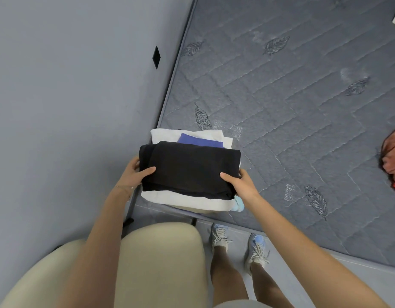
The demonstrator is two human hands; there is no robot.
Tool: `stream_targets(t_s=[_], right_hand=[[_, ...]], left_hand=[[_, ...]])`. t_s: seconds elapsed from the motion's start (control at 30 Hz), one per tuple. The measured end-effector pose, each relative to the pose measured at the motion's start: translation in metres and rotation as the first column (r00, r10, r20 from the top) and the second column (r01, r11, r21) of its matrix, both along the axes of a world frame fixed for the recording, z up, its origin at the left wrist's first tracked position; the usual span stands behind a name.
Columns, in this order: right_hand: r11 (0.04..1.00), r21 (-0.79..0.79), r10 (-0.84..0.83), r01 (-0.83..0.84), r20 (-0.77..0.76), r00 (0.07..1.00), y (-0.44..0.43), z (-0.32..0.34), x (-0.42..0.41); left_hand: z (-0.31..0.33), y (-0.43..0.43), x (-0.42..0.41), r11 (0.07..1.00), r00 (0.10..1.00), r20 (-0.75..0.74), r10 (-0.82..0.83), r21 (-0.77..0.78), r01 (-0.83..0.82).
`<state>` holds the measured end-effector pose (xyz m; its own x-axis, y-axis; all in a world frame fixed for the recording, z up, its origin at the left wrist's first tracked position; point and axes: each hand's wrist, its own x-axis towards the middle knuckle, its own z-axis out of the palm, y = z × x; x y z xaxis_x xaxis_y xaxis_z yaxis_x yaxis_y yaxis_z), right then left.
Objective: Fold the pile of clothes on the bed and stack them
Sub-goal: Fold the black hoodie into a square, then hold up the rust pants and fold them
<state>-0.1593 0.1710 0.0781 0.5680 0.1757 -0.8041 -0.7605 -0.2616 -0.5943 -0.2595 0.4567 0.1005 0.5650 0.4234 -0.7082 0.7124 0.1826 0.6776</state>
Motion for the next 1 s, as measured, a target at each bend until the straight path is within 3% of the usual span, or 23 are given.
stream_targets(t_s=[0.1, 0.3, 0.47, 0.6, 0.7, 0.77, 0.9, 1.0], right_hand=[[1.000, -0.015, 0.021, -0.021, -0.014, 1.000, 0.001, -0.001, 0.001], [1.000, 0.005, 0.001, 0.000, -0.021, 1.000, 0.010, 0.004, 0.008], [0.990, -0.034, -0.141, 0.140, -0.014, 0.990, 0.009, 0.006, 0.012], [0.994, -0.052, -0.095, 0.097, 0.038, 0.995, -0.003, 0.014, 0.013], [0.994, -0.109, 0.003, 0.013, 0.146, 0.989, -0.014, 0.022, 0.016], [0.954, -0.287, 0.165, -0.081, 0.281, 0.945, -0.026, 0.026, 0.019], [0.737, -0.648, 0.506, -0.192, 0.340, 0.793, -0.070, 0.046, 0.030], [0.631, -0.753, 0.608, -0.186, 0.332, 0.722, -0.118, 0.061, 0.037]], left_hand=[[-0.001, -0.003, 0.006, 0.998, 0.998, 0.004, 0.061, 0.010, -0.061], [0.007, -0.010, 0.028, 0.989, 0.999, -0.025, -0.027, 0.145, 0.030], [0.010, -0.013, 0.036, 0.985, 0.998, -0.006, 0.057, 0.165, -0.055], [0.018, -0.011, 0.038, 0.941, 0.998, 0.027, 0.054, 0.334, -0.060], [0.026, -0.022, 0.045, 0.778, 0.984, 0.034, -0.172, 0.618, 0.115], [0.033, -0.041, 0.058, 0.626, 0.933, -0.011, -0.359, 0.738, 0.250], [0.048, -0.099, 0.088, 0.333, 0.804, -0.168, -0.570, 0.847, 0.414], [0.061, -0.154, 0.107, 0.256, 0.730, -0.225, -0.646, 0.836, 0.485]])
